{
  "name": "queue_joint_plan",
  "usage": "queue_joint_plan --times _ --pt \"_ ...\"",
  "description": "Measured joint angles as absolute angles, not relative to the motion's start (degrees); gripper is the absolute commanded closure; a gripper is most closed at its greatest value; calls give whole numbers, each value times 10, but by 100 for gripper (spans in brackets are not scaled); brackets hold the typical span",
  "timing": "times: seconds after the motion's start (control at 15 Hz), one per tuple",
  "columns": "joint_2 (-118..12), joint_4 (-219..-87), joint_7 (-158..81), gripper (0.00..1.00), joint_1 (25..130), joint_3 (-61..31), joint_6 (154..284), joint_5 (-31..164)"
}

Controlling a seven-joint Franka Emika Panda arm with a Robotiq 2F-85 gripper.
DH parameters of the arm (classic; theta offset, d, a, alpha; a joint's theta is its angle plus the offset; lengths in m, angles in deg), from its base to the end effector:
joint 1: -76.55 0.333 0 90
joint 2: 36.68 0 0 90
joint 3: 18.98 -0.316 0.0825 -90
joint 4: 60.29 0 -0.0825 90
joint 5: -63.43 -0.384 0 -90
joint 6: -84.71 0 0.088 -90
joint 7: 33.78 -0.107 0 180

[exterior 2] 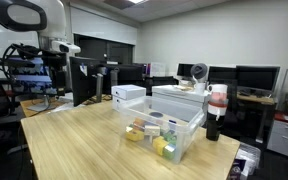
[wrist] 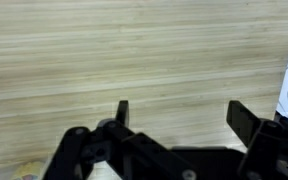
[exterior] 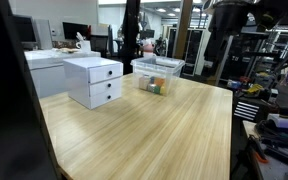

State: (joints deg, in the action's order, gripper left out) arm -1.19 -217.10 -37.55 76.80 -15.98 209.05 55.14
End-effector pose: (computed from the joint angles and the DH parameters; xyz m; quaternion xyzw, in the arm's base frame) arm 0.3483 -0.0100 0.4071 -0.9926 0.0914 -0.0243 0.0762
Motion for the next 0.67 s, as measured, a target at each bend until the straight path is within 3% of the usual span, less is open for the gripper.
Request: queue_joint_plan --times 0.67 --pt "-44 -2169 -374 0 768 -160 2147 551"
